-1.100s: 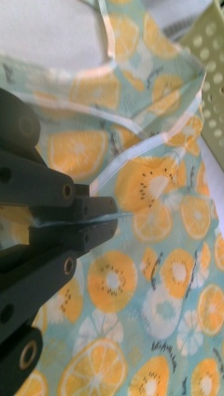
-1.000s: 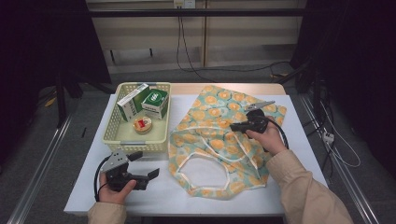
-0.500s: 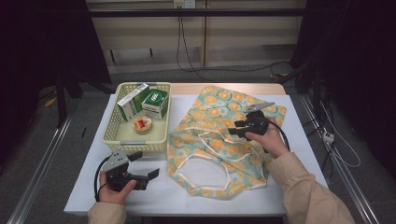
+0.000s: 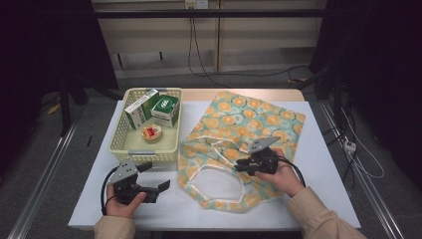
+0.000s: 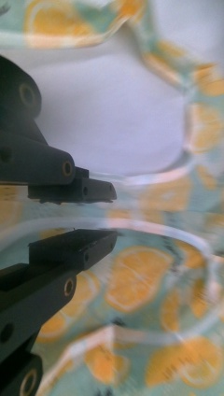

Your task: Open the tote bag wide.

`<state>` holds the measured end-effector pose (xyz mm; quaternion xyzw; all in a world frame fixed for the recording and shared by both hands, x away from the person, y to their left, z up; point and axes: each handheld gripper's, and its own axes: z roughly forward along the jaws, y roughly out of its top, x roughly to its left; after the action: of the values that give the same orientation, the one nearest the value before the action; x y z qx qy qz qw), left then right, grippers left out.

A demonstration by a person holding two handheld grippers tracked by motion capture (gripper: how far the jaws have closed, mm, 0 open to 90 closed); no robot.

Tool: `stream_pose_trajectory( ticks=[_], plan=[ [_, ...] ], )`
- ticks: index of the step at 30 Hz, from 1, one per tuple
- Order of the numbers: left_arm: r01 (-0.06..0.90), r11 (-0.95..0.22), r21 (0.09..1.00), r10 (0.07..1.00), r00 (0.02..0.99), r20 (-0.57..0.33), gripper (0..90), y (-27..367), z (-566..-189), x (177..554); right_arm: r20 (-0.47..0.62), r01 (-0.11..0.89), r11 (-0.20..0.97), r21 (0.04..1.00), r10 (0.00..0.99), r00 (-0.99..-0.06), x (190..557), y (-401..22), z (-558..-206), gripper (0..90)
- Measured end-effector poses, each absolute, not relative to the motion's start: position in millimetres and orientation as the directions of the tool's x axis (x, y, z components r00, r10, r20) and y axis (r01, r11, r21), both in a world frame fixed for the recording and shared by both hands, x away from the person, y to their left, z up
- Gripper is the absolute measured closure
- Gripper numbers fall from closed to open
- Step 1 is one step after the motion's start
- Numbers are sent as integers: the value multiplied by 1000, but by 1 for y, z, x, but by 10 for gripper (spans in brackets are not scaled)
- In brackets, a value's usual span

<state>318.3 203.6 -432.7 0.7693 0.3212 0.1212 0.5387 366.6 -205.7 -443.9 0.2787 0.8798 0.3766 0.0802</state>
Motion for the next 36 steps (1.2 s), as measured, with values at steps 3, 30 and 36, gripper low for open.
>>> stream_pose_trajectory(
  ticks=[3,30,36],
  plan=[
    [365,-211,907,625,763,-162,43,203,-433,318,86,439,543,716,555,-828,367,-207,-452,723],
    [362,-211,908,620,768,-162,43,204,-433,320,135,458,477,750,567,-812,373,-215,-436,900],
    [363,-207,909,621,767,-164,43,205,-433,320,177,491,426,760,592,-787,383,-227,-427,900]
  ],
)
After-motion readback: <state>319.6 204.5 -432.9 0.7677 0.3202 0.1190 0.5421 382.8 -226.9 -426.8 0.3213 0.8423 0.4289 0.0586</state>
